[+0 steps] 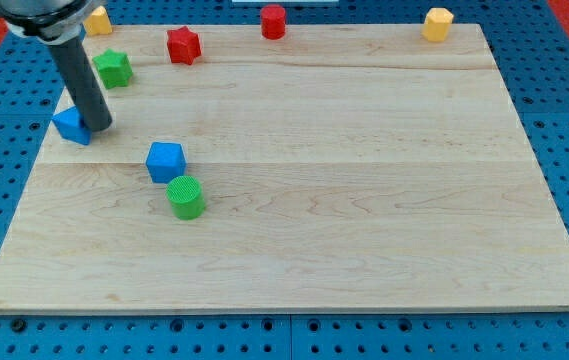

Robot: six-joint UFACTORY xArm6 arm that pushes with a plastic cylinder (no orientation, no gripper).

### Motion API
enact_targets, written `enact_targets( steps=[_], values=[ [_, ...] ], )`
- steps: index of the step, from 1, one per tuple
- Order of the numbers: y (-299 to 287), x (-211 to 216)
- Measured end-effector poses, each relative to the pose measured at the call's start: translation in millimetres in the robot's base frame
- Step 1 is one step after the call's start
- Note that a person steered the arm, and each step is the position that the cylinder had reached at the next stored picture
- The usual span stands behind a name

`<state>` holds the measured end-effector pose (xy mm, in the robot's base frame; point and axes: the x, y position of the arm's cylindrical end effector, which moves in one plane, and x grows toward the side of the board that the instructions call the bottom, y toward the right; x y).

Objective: Move blue cube towards center right

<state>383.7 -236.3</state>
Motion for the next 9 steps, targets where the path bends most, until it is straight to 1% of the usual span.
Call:
enact_targets(
  steps=[1,2,3,5,7,8,9],
  values=[
    [-22,0],
    [-22,0],
    [0,0],
    [18,-5],
    [64,-42],
    [64,-26],
    [59,19]
  ],
)
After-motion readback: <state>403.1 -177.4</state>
